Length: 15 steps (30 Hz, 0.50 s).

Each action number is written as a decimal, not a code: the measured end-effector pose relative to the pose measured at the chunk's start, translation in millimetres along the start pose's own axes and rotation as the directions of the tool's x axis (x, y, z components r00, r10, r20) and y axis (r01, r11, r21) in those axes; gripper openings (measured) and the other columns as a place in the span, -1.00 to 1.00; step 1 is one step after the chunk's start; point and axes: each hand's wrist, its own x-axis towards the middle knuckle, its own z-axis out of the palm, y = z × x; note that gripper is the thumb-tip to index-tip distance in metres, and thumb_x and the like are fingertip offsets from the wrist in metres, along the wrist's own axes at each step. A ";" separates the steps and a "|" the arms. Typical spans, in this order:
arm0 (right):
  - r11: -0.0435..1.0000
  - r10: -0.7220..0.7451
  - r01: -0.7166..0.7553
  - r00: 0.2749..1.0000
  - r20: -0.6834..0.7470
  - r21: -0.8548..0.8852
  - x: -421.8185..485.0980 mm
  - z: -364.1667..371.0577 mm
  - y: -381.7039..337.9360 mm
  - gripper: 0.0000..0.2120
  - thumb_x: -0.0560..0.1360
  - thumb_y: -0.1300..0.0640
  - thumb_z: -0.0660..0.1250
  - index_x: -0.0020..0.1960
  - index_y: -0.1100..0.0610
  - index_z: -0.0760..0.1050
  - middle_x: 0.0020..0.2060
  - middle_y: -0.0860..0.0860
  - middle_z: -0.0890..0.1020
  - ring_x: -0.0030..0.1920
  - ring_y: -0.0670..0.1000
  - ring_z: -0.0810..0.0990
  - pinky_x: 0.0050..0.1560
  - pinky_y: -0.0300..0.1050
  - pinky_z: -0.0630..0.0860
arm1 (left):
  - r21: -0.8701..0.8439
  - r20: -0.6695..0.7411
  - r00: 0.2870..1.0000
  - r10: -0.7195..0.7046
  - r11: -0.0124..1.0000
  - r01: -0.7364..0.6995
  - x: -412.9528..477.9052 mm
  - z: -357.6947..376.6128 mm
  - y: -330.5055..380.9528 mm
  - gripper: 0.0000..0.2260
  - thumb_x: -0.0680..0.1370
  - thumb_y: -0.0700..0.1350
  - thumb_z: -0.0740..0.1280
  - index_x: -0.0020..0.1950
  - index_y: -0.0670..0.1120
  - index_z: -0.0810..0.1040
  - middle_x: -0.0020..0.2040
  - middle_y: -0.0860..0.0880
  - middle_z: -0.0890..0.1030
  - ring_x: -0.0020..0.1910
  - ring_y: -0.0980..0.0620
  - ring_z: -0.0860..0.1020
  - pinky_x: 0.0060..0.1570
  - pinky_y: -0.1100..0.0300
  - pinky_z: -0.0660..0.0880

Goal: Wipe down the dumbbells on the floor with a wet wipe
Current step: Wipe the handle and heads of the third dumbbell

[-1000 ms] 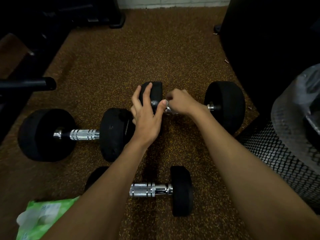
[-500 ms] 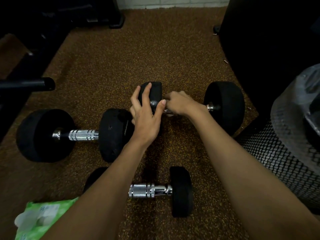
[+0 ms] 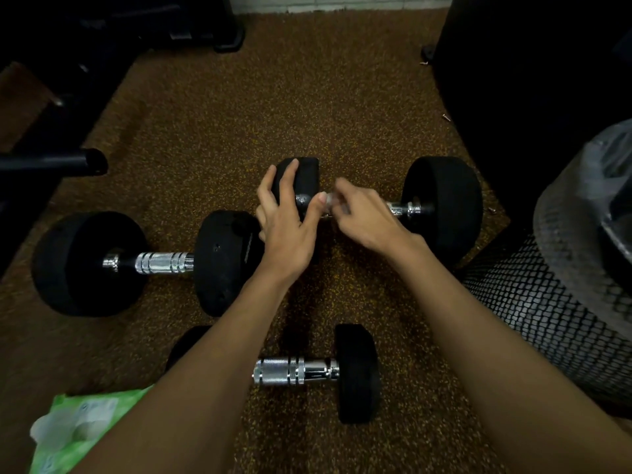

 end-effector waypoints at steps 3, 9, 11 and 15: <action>0.990 0.115 -0.113 0.993 0.017 -0.089 12.9 4.1 -5.2 -0.83 0.62 0.07 0.09 0.09 0.16 0.32 -0.10 0.21 0.60 -0.09 0.24 0.57 -0.19 -0.04 0.33 | 0.008 -0.006 1.000 -0.002 1.000 0.002 1.8 0.2 0.9 -0.46 0.58 0.15 0.19 0.52 0.14 0.11 0.52 0.03 -0.03 0.42 -0.03 0.09 0.23 0.14 0.06; 0.968 -0.195 0.161 0.966 -0.170 -0.194 -17.3 29.3 8.1 -0.82 0.59 0.25 0.18 0.16 0.23 0.46 0.07 0.17 0.59 0.14 0.19 0.53 0.22 0.01 0.34 | -0.010 -0.012 1.000 0.012 1.000 -0.012 -0.3 0.9 0.0 -0.48 0.58 0.14 0.19 0.51 0.16 0.11 0.52 0.06 -0.03 0.42 -0.03 0.09 0.26 0.13 0.06; 0.956 -0.222 0.196 0.969 -0.104 -0.217 -26.9 30.6 20.6 -0.64 0.56 0.29 0.23 0.35 0.23 0.41 0.29 0.18 0.51 0.36 0.18 0.40 0.40 0.04 0.20 | -0.011 -0.012 1.000 0.016 1.000 -0.016 -1.4 1.0 -0.4 -0.48 0.58 0.14 0.19 0.51 0.16 0.12 0.52 0.05 -0.04 0.43 -0.03 0.07 0.26 0.13 0.05; 0.956 -0.241 0.225 0.968 -0.071 -0.188 -21.5 21.1 25.6 -0.66 0.56 0.23 0.21 0.33 0.19 0.45 0.25 0.15 0.55 0.32 0.14 0.46 0.35 0.04 0.30 | -0.014 -0.005 1.000 0.010 1.000 -0.010 -2.1 0.2 -0.9 -0.48 0.58 0.14 0.19 0.51 0.16 0.11 0.52 0.05 -0.05 0.44 -0.04 0.06 0.25 0.12 0.06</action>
